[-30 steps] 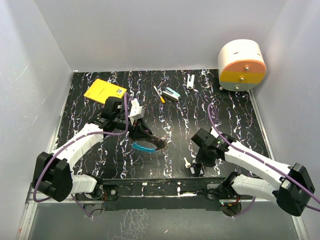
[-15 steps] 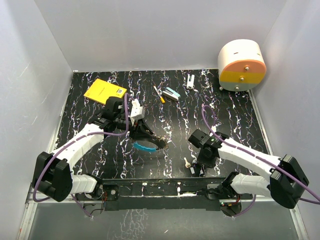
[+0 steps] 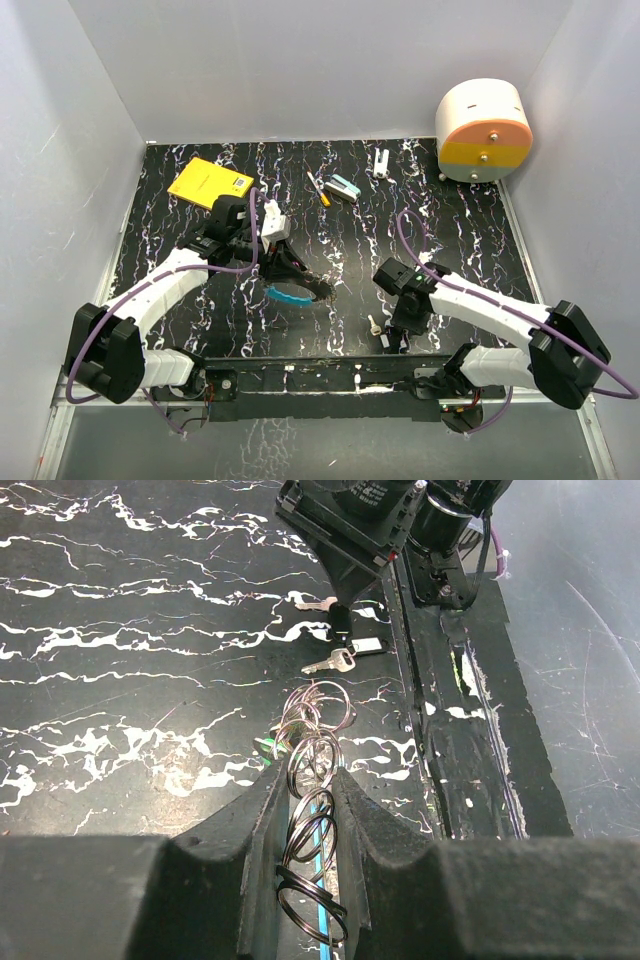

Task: Put the keys on the keyring

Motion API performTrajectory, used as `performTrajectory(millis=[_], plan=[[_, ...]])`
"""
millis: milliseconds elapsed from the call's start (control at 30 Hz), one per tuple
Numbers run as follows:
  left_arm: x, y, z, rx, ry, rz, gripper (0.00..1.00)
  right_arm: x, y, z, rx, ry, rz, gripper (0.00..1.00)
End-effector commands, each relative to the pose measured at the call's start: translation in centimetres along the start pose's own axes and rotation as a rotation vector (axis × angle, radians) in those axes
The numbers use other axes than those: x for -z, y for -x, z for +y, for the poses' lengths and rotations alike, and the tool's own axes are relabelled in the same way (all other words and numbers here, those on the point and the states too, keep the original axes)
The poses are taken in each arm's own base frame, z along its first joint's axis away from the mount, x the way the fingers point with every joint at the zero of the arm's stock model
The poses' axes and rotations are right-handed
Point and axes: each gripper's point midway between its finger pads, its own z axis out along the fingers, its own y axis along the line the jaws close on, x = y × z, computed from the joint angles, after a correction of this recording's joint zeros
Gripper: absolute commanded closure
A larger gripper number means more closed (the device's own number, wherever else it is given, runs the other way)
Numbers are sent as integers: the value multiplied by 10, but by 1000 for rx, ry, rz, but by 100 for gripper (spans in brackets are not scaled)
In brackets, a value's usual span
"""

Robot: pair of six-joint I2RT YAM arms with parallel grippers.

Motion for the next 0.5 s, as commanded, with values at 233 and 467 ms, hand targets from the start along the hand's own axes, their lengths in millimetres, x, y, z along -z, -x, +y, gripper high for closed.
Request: performTrajectory(millis=[233,467], plan=[[2,15,-10,-55,-31,-38,100,2,10,11,-16,22,-33,92],[1,18,-7,-59,-28,-46,100,7,11,11,-18,49,-42,92]])
